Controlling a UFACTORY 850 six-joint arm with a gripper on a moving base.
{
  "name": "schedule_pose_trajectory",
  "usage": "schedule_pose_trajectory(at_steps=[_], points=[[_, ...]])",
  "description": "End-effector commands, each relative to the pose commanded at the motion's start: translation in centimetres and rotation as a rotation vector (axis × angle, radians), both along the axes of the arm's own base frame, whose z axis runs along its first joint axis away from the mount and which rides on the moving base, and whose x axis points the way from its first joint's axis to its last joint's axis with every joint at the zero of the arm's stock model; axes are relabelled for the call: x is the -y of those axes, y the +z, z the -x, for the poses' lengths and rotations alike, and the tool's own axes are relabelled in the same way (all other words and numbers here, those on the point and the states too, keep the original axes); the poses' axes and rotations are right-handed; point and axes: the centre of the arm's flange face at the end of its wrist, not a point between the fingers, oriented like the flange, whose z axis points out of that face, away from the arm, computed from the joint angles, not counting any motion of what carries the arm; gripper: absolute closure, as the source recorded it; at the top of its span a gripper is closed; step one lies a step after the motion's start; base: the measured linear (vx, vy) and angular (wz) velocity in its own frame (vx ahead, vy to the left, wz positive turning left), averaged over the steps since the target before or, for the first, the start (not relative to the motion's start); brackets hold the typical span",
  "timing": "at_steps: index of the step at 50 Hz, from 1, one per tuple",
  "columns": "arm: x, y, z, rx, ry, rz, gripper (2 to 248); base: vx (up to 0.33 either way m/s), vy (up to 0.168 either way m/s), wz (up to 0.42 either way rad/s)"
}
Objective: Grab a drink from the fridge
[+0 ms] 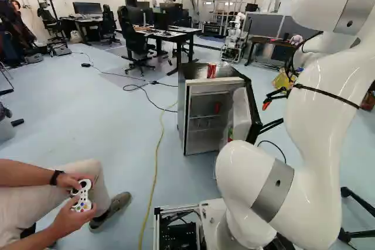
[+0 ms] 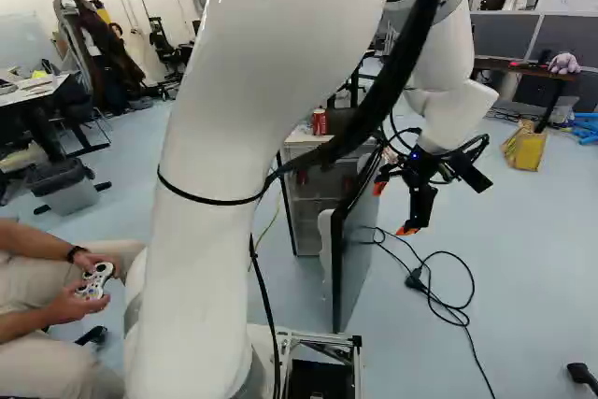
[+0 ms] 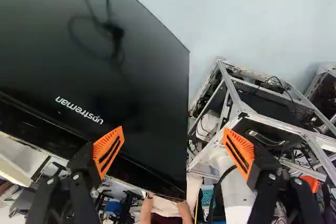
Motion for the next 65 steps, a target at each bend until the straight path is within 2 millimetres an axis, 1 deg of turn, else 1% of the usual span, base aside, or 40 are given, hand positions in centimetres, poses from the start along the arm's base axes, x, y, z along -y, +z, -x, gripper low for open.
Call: schedule_pose_trajectory(at_steps=[28,65], points=[[-5.2,-0.3,-1.2,-0.022,0.082,-0.025,3,0.0,0.0,0.0],[-10.4,-0.6,-2.7,-0.04,0.176,-0.04,3,0.0,0.0,0.0]])
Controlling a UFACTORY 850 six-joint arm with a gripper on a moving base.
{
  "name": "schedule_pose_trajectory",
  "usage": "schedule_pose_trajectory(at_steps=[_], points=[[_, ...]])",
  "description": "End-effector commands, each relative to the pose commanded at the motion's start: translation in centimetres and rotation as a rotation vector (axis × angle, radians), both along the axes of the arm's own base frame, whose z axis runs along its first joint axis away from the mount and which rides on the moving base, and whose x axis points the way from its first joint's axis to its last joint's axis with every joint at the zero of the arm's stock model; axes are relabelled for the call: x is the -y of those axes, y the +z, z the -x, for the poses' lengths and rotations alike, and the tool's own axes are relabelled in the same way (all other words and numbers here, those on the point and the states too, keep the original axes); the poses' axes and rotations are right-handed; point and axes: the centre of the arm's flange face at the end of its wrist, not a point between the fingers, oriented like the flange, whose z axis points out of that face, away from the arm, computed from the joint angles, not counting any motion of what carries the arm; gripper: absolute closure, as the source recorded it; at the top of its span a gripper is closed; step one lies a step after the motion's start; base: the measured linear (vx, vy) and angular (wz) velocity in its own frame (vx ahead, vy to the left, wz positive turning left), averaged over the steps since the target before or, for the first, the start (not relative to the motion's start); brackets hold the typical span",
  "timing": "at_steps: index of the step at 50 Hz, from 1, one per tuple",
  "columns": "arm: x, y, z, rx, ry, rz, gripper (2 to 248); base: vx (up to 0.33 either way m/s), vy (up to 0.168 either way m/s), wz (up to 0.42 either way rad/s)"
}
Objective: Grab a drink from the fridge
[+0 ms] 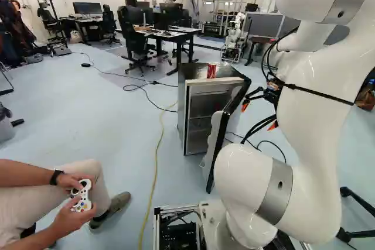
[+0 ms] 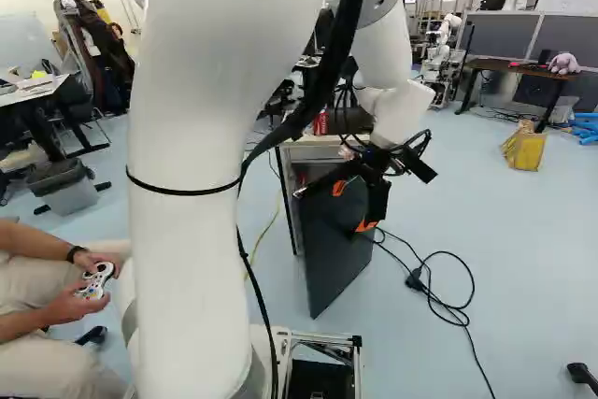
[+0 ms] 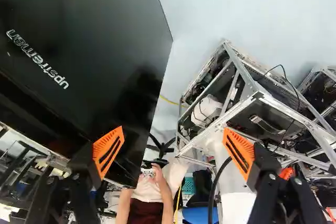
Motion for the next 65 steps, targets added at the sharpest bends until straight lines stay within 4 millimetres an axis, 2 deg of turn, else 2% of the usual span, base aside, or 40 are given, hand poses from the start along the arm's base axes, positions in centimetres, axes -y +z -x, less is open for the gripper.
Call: schedule_pose_trajectory(at_steps=[65], points=[[-7.1,-0.7,-3.5,0.053,0.227,0.133,3,0.0,0.0,0.0]])
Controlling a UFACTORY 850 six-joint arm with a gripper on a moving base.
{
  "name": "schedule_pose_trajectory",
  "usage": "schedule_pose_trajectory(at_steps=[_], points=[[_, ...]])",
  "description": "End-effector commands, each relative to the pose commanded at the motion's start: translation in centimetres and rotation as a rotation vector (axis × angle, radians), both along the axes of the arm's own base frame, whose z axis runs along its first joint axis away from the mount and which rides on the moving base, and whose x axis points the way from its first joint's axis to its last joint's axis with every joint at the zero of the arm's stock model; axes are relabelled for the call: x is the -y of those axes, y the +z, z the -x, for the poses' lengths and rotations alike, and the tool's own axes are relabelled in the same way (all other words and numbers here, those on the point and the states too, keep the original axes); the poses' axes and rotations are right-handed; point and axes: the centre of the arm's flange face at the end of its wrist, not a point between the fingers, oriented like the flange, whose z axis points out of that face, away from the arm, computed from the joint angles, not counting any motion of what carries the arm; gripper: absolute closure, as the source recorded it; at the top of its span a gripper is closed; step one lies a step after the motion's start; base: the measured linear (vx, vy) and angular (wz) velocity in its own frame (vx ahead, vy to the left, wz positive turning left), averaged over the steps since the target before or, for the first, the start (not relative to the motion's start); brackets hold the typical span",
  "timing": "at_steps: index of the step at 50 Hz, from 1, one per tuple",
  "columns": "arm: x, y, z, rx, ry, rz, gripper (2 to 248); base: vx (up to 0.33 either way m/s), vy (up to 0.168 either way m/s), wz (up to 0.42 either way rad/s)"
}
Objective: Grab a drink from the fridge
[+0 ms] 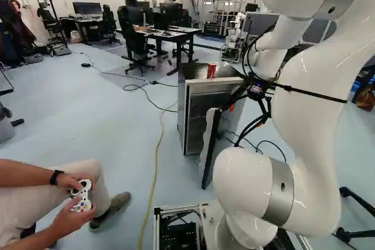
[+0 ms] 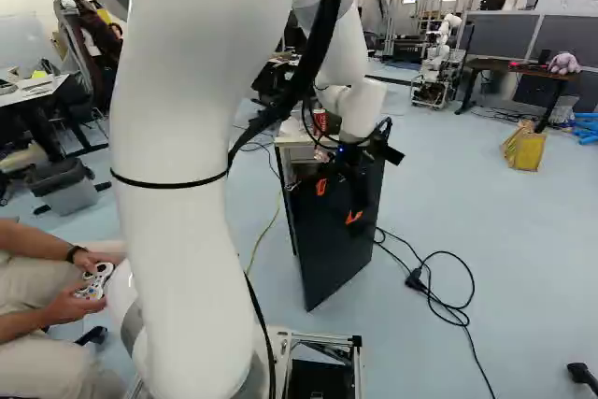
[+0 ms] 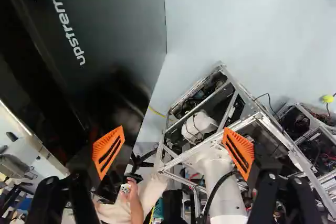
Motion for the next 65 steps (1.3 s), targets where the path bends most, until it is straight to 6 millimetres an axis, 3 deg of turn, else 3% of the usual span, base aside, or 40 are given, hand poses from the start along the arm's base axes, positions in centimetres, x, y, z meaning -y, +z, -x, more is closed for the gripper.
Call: schedule_pose_trajectory(at_steps=[65], points=[[-6.3,-0.4,-3.5,0.154,0.199,0.146,3,0.0,0.0,0.0]])
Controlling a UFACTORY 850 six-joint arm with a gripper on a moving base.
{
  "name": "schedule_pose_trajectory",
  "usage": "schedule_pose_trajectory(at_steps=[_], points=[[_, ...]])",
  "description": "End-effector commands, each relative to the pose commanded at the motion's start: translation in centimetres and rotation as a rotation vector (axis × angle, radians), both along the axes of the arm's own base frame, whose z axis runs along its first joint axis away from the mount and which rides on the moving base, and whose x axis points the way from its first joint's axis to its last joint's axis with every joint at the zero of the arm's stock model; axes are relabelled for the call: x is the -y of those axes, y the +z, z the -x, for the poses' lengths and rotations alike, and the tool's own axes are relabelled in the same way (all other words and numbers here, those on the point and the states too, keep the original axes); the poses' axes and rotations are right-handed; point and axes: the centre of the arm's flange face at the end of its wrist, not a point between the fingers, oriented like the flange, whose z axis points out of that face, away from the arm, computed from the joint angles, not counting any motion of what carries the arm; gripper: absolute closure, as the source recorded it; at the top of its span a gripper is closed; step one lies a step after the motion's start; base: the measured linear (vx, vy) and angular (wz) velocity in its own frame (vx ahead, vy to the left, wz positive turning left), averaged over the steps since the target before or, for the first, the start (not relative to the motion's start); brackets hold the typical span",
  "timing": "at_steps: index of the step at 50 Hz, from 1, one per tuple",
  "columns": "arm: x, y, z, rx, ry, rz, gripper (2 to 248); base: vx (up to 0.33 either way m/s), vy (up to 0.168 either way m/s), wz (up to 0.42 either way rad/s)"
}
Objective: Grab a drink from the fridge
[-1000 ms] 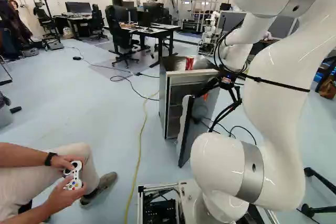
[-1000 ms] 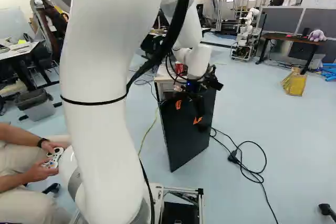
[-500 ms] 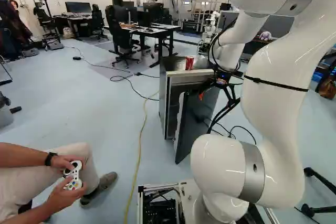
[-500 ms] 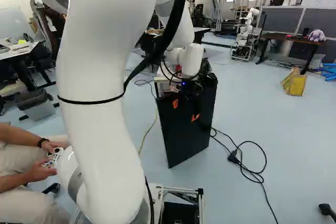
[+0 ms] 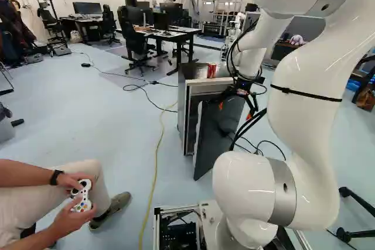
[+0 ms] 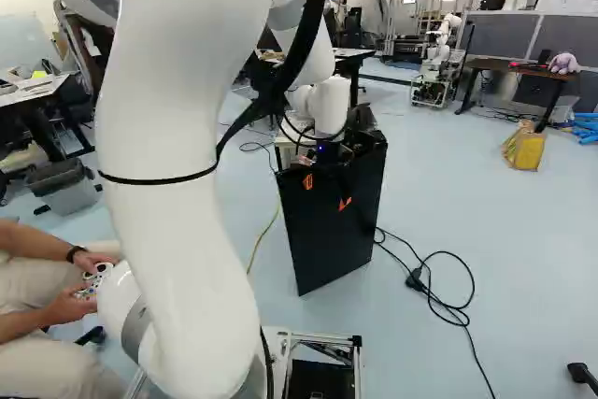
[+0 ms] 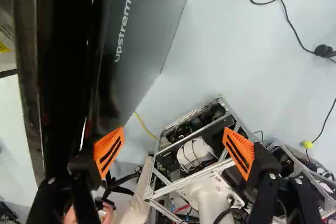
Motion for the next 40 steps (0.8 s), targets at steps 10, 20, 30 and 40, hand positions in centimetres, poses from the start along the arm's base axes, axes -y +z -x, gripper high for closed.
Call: schedule_pose_trajectory(at_steps=[10,20,30,40], points=[[-0.5,0.0,-0.7,0.049,0.02,0.028,3,0.0,0.0,0.0],[-1.1,0.0,-1.3,0.098,0.039,0.054,3,0.0,0.0,0.0],[-1.6,0.1,-1.9,0.141,0.056,0.074,3,0.0,0.0,0.0],[-2.3,0.1,-2.4,0.177,0.07,0.088,3,0.0,0.0,0.0]])
